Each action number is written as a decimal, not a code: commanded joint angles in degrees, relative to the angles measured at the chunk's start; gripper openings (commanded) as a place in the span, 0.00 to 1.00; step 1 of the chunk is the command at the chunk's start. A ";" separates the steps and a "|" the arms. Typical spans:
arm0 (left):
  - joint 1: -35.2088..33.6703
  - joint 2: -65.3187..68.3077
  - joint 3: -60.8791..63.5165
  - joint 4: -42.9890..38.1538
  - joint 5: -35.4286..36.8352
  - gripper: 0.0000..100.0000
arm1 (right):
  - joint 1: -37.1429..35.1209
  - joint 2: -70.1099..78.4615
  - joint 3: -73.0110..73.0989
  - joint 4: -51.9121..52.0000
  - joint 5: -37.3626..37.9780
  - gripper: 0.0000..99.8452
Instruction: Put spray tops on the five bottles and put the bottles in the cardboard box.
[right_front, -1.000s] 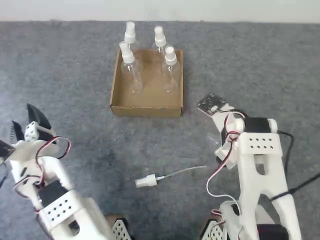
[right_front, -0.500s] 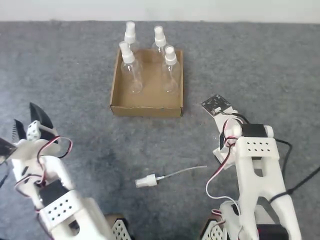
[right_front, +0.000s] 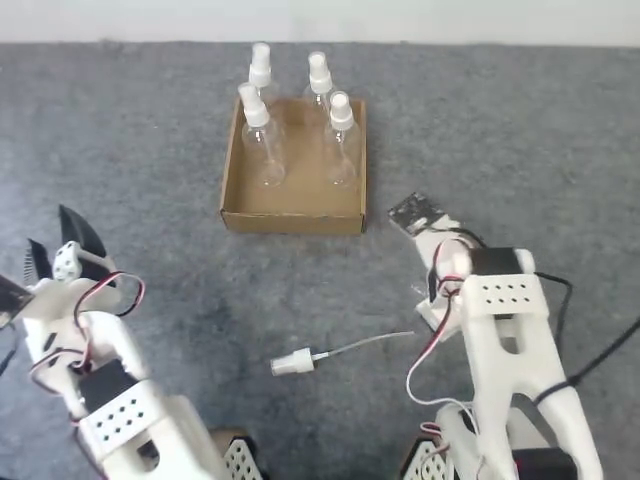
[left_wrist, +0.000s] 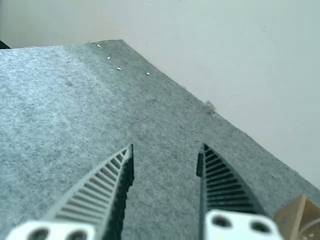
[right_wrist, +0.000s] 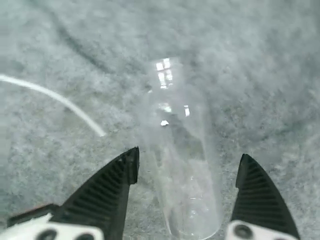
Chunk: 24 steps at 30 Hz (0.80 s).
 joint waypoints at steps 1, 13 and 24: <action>0.26 -0.79 -1.10 -1.93 0.44 0.19 | -2.77 -2.59 -3.08 3.65 2.29 0.26; 0.26 -0.79 -1.10 -1.93 0.44 0.20 | -2.86 5.76 -9.49 6.90 7.30 0.26; 0.26 -0.79 -1.10 -1.93 0.44 0.20 | -6.90 20.70 -18.73 6.64 8.88 0.26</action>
